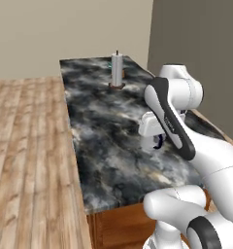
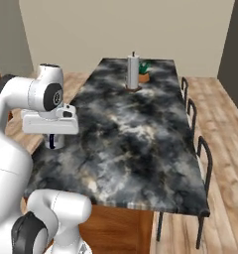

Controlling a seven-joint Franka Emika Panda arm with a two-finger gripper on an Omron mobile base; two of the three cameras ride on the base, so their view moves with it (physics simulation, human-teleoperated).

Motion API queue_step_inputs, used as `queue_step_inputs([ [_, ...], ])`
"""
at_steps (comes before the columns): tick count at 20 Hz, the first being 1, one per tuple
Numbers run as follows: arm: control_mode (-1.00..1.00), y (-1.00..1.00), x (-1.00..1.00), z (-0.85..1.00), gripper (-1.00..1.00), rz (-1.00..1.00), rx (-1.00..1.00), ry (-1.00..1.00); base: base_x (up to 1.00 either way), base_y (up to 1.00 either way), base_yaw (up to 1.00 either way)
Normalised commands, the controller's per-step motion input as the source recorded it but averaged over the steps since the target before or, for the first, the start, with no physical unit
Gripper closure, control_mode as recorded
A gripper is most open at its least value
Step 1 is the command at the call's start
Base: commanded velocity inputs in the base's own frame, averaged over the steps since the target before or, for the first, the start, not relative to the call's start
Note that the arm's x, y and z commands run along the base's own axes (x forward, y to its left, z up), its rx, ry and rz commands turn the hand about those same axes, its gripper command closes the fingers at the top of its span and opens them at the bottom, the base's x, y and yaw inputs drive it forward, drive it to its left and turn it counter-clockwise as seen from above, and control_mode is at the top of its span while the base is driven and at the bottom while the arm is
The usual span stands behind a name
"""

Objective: Clear the mugs and bowl far away from the sink.

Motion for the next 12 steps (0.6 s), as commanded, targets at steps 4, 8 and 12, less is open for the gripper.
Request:
queue_step_inputs([
  [4,1.0,0.0,0.0,0.0,1.0,0.0,0.0,0.0,0.68,-0.08,0.13],
  [8,1.0,0.0,0.0,0.0,1.0,0.0,0.0,0.0,0.65,0.0,0.0],
  [12,1.0,0.0,0.0,0.0,1.0,0.0,0.0,0.0,0.76,-0.17,0.09],
])
